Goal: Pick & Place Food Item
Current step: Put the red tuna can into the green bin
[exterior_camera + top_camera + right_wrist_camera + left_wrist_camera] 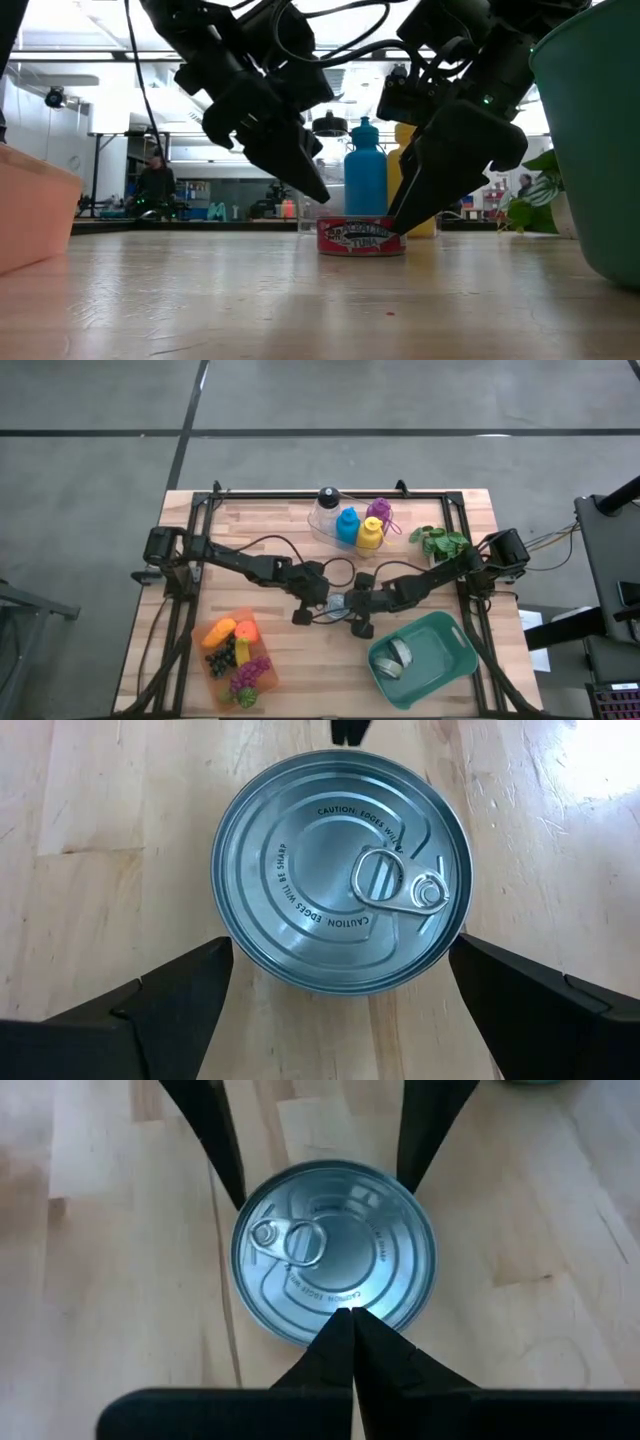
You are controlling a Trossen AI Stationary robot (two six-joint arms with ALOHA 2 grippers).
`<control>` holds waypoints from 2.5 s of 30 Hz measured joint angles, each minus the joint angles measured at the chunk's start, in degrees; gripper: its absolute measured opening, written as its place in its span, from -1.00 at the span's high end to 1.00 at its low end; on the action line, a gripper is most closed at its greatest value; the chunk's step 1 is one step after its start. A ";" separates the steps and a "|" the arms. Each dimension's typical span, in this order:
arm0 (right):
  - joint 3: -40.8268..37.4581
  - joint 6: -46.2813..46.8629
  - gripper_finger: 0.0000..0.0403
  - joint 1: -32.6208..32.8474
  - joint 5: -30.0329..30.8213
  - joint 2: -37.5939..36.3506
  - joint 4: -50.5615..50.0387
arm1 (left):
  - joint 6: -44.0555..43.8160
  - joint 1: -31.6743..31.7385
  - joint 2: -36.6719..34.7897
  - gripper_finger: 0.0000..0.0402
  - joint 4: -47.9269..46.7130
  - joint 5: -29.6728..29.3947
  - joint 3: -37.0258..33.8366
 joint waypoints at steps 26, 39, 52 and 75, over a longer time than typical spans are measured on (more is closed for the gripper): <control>-0.09 0.00 -0.84 0.00 0.00 0.00 0.05 | -0.02 -0.03 0.02 0.99 -0.83 -4.28 -0.02; -0.11 0.01 -0.84 -0.02 0.02 0.00 1.20 | 1.33 -0.02 0.15 0.99 -0.81 -6.43 -0.04; -0.11 0.00 -0.84 0.00 -0.13 0.02 1.21 | 1.29 -0.26 1.92 0.99 -0.13 -4.63 0.07; -0.24 0.12 -0.84 0.00 -0.11 0.04 5.46 | 1.49 -0.28 1.98 0.99 -0.61 -4.46 0.00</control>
